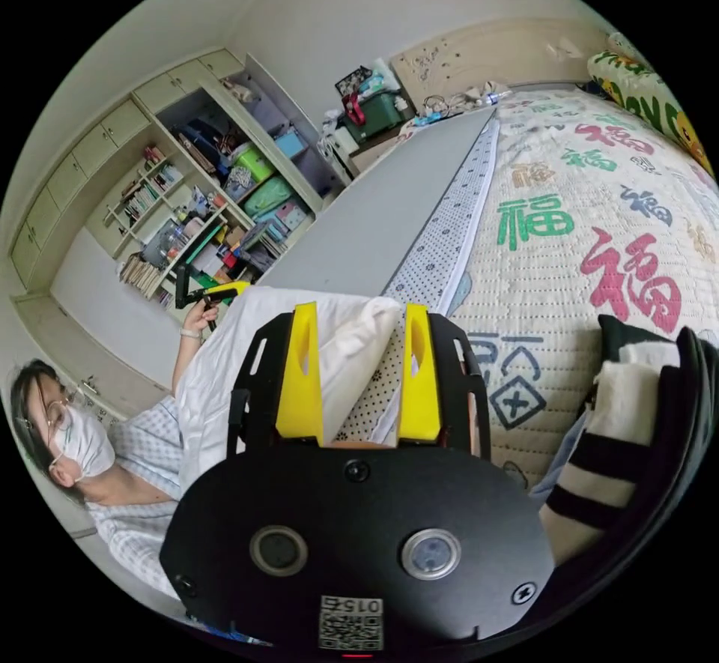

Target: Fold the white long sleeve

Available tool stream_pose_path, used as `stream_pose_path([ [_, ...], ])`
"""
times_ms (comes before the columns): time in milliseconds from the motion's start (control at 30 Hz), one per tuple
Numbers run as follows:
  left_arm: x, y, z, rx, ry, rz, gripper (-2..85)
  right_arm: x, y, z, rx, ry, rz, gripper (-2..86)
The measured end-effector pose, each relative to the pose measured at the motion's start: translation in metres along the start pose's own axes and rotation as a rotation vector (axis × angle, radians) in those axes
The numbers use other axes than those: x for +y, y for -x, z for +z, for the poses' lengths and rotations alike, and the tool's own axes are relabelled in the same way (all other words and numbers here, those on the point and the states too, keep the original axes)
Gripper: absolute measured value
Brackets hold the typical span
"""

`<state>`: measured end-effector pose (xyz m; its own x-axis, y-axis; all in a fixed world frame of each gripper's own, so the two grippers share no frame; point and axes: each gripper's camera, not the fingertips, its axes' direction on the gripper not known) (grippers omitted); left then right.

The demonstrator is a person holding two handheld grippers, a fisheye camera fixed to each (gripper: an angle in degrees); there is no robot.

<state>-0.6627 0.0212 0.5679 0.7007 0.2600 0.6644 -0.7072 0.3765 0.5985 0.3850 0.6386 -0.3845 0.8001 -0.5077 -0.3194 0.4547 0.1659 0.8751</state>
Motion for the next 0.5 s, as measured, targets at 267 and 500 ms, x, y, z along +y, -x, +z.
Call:
stream_pose_path([
  [267, 0.028, 0.025, 0.018, 0.172, -0.047, -0.041, 6.4, 0.004, 0.028, 0.031, 0.083, 0.044, -0.046, 9.6],
  [500, 0.046, 0.013, 0.011, 0.170, -0.136, 0.001, 0.8, 0.015, 0.060, 0.043, 0.137, -0.032, -0.136, 5.5],
])
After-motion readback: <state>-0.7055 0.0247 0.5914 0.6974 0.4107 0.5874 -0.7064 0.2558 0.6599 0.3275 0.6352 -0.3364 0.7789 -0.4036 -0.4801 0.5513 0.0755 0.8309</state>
